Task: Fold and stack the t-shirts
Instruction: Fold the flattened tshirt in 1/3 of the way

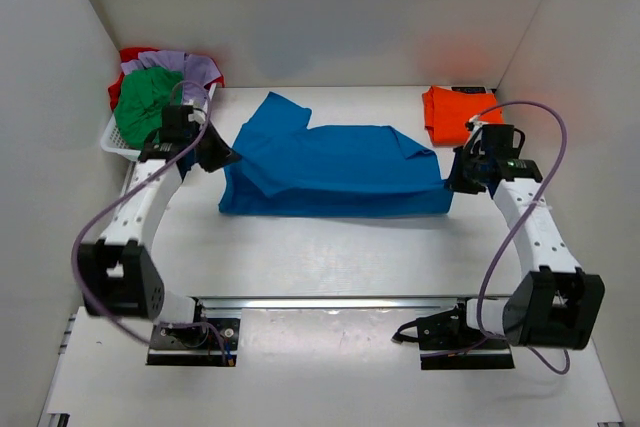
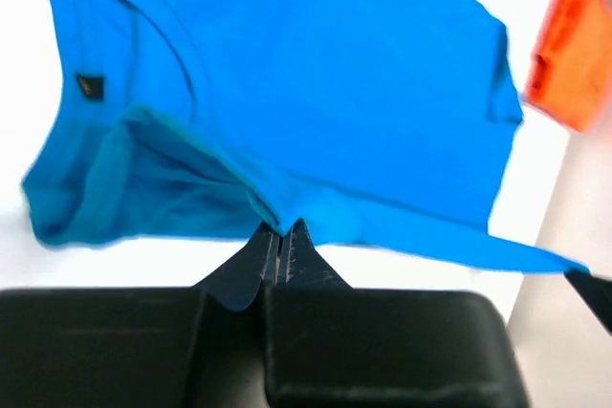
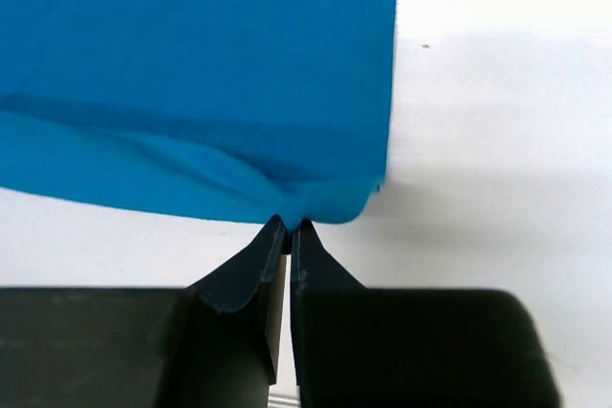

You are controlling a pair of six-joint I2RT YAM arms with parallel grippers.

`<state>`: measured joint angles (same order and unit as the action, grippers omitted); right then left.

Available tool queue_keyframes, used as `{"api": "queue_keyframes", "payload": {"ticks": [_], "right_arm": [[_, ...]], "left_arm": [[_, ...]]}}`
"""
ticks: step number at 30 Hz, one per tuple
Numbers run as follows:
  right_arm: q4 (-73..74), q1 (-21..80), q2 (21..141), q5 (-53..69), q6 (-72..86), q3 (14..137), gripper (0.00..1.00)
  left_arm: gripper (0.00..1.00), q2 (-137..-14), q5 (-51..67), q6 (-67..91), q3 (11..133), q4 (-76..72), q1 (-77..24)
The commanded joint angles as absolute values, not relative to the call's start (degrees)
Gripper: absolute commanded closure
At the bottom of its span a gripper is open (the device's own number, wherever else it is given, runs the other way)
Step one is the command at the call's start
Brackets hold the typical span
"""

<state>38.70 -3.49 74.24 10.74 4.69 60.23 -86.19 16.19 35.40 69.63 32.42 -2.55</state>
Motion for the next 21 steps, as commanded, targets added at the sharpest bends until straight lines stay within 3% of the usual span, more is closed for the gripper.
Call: {"api": "queue_keyframes", "payload": {"ticks": [1,10,21], "right_arm": [[44.4,-4.3,69.3,9.4,5.1,61.1,1.00],[50.9,-4.3,59.6,9.2,4.7,55.5,1.00],[54.1,-4.0,59.6,10.0,3.3,50.5,1.00]], "left_arm": [[1.00,-75.2,18.1,35.6,63.5,36.0,-3.0],[1.00,-58.2,18.1,36.6,51.9,39.8,-4.0],[1.00,-50.6,15.7,38.9,48.7,40.5,-3.8]]}}
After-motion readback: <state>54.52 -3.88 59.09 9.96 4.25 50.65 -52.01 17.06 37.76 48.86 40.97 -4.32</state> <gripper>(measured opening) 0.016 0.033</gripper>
